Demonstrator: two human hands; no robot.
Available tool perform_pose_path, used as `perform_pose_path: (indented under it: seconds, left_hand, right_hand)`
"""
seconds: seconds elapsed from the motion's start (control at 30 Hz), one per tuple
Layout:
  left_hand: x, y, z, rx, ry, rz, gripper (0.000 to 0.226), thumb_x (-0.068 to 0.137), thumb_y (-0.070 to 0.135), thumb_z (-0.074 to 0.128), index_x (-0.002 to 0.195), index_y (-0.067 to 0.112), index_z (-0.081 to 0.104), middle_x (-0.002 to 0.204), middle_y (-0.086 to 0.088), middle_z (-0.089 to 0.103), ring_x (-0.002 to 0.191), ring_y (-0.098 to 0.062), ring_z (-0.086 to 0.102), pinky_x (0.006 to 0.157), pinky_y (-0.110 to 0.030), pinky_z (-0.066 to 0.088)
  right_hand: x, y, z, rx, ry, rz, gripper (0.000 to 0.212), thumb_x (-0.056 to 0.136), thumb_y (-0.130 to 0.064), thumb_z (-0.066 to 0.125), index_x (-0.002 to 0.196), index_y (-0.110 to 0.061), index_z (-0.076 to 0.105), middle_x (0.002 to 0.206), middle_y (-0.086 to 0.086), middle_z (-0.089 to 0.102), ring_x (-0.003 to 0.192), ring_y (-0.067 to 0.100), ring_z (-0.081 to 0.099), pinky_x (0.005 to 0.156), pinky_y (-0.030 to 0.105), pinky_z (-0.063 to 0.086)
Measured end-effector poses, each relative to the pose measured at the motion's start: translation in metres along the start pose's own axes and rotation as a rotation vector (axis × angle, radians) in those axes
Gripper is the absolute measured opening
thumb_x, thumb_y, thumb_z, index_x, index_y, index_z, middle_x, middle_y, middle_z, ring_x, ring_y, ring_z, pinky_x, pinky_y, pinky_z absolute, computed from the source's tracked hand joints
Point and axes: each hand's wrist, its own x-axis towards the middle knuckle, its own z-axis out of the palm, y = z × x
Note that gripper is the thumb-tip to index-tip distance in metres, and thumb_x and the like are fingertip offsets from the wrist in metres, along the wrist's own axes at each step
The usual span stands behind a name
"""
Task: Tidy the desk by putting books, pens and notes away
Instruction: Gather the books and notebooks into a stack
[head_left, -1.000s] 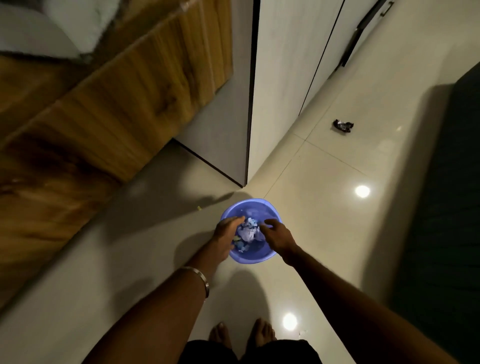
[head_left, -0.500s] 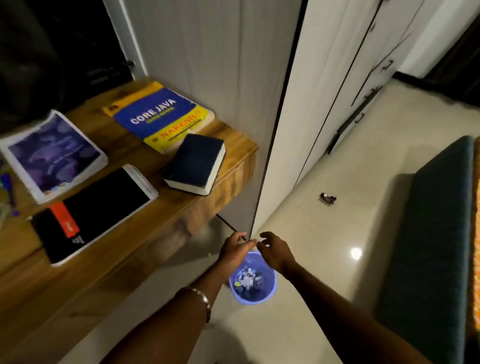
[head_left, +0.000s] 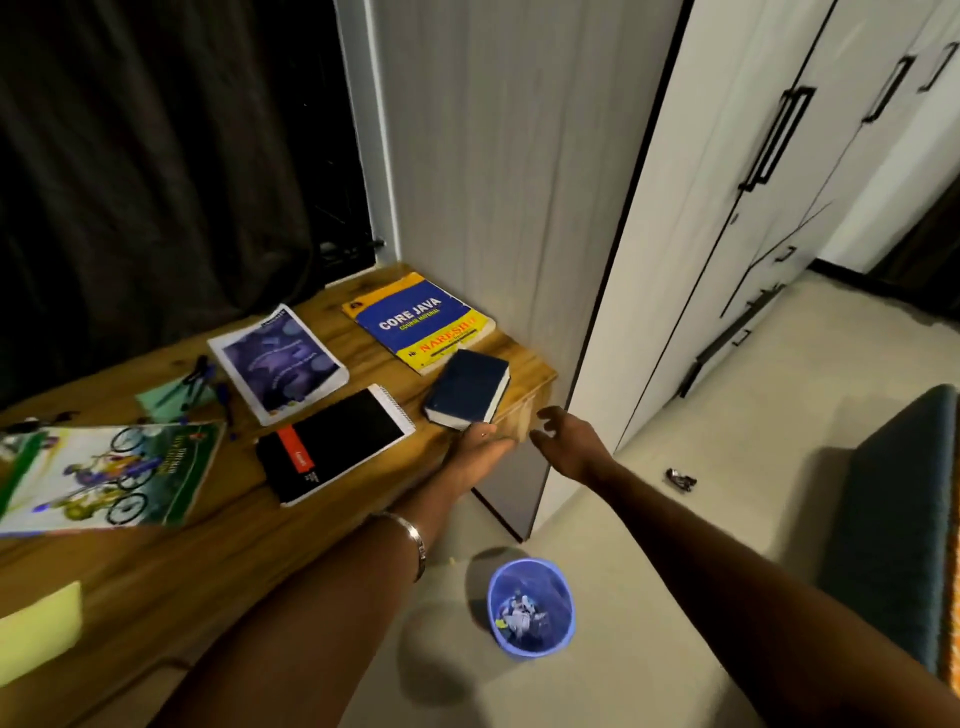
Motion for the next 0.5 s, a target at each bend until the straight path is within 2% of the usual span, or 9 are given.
perform_pose_path:
  seconds: [0.1,0.2,0.3,0.37,0.5]
  left_hand:
    - [-0.018,0.011,-0.021,-0.054,0.098,-0.012,0.049,0.084,0.030,0.068,0.126,0.014,0.049,0.122,0.001,0.053,0.111,-0.017,0.053,0.084,-0.024,0.041]
    - [-0.031,0.013,-0.045,-0.090,0.188,-0.016,0.051,0.083,0.031,0.069,0.127,0.012,0.050,0.126,-0.003,0.052,0.114,-0.018,0.052,0.085,-0.023,0.039]
    - [-0.047,0.007,-0.069,-0.061,0.302,-0.033,0.044,0.078,0.035,0.074,0.115,0.016,0.059,0.122,-0.004,0.059,0.111,-0.020,0.056,0.097,-0.032,0.046]
    - [-0.055,-0.001,-0.080,-0.051,0.367,-0.045,0.042,0.075,0.038,0.074,0.111,0.019,0.060,0.122,-0.007,0.061,0.110,-0.024,0.059,0.099,-0.036,0.048]
    - [-0.086,-0.012,-0.100,-0.034,0.472,-0.106,0.055,0.079,0.041,0.070,0.125,0.017,0.053,0.126,-0.006,0.053,0.115,-0.023,0.053,0.099,-0.035,0.045]
  right_hand:
    - [-0.008,-0.017,-0.013,-0.029,-0.003,-0.066,0.048,0.094,-0.034,0.055,0.136,-0.011,0.048,0.134,0.010,0.058,0.120,0.029,0.056,0.099,0.034,0.043]
    - [-0.013,-0.034,-0.019,-0.034,-0.009,-0.139,0.044,0.095,-0.031,0.056,0.134,-0.011,0.049,0.132,0.012,0.058,0.120,0.031,0.055,0.097,0.032,0.043]
    - [-0.015,-0.049,-0.017,-0.036,-0.033,-0.181,0.046,0.094,-0.029,0.056,0.136,-0.010,0.048,0.133,0.013,0.057,0.121,0.030,0.055,0.098,0.033,0.043]
    - [-0.015,-0.055,-0.013,-0.058,-0.065,-0.213,0.047,0.094,-0.031,0.056,0.137,-0.012,0.047,0.134,0.011,0.056,0.121,0.029,0.055,0.098,0.035,0.044]
    - [-0.019,-0.069,0.000,-0.114,-0.122,-0.296,0.045,0.094,-0.030,0.056,0.134,-0.012,0.048,0.133,0.009,0.057,0.119,0.029,0.055,0.097,0.034,0.043]
